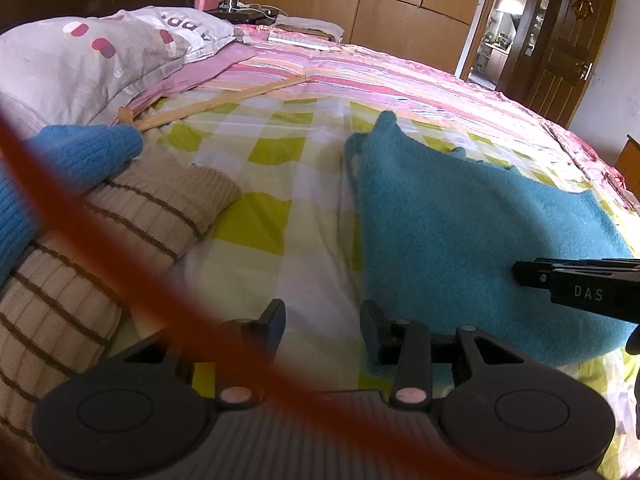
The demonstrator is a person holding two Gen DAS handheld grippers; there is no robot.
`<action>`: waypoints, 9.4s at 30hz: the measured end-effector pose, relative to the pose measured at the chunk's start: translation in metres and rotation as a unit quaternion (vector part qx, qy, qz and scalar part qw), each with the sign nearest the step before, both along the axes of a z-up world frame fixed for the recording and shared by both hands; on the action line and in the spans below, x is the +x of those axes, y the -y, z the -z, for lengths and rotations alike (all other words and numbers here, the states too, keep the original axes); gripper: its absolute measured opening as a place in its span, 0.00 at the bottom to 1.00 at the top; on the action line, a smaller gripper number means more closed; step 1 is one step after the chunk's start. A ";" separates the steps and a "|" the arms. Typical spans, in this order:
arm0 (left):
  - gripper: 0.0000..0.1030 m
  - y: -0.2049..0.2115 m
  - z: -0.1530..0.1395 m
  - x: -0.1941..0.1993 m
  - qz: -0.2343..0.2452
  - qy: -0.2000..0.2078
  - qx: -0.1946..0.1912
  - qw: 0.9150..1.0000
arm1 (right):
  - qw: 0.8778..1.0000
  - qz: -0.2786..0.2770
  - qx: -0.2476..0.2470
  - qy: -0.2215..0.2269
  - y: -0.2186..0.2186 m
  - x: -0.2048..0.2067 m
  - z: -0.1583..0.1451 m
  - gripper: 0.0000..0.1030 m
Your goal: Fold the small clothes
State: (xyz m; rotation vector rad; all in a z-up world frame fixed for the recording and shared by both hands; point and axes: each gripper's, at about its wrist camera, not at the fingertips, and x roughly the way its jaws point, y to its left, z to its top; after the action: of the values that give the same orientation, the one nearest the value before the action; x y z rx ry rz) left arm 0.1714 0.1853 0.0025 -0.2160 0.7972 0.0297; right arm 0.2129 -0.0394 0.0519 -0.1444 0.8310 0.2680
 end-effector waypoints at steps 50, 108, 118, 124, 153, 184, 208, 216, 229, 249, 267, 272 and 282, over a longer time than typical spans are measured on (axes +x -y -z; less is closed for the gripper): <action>0.47 -0.003 0.011 0.007 0.002 -0.013 -0.009 1.000 | 0.995 -0.090 0.020 -0.033 -0.113 0.049 -0.018 0.46; 0.65 -0.003 0.000 -0.014 -0.003 0.034 -0.007 0.999 | 0.983 -0.131 -0.130 -0.012 -0.145 0.082 -0.002 0.22; 0.76 -0.011 -0.023 -0.040 0.001 0.088 -0.066 0.994 | 0.992 -0.114 -0.054 0.001 -0.103 0.071 -0.045 0.18; 0.84 0.020 -0.037 -0.064 0.012 0.123 -0.017 0.992 | 0.994 -0.105 -0.009 0.003 -0.070 0.067 -0.062 0.18; 0.57 0.072 -0.007 -0.032 0.002 0.069 0.030 0.997 | 0.994 -0.102 0.027 -0.018 -0.086 0.074 -0.047 0.28; 0.93 0.096 0.000 -0.040 -0.010 0.134 0.068 0.989 | 0.993 -0.111 -0.035 -0.020 -0.075 0.090 -0.057 0.23; 0.36 0.287 -0.111 -0.004 0.169 0.190 0.068 0.965 | 0.985 -0.014 0.171 0.026 0.200 0.090 -0.128 0.21; 0.36 0.376 -0.069 0.021 0.209 0.149 0.085 0.963 | 0.978 0.058 0.199 -0.016 0.293 0.109 -0.053 0.22; 0.60 0.402 -0.043 -0.006 0.263 0.152 0.149 0.941 | 0.939 0.111 0.326 0.019 0.376 0.038 -0.027 0.39; 0.67 0.328 -0.058 -0.031 0.193 0.148 0.216 0.946 | 0.950 0.103 0.291 -0.046 0.349 -0.023 0.030 0.10; 0.74 0.296 -0.048 0.015 0.146 0.123 0.204 0.960 | 0.947 0.094 0.306 0.007 0.330 0.017 0.019 0.64; 0.74 0.303 -0.044 0.021 0.137 0.106 0.205 0.963 | 0.955 0.085 0.285 0.019 0.320 0.009 0.017 0.50; 0.79 0.326 -0.062 0.012 0.154 0.149 0.218 0.952 | 0.935 0.117 0.333 0.039 0.364 -0.005 -0.003 0.22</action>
State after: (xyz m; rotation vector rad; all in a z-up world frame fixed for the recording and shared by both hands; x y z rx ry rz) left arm 0.1834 -0.1405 0.0646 0.3192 0.4988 -0.1190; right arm 0.2076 -0.4039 0.0551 0.5744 0.6338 0.3032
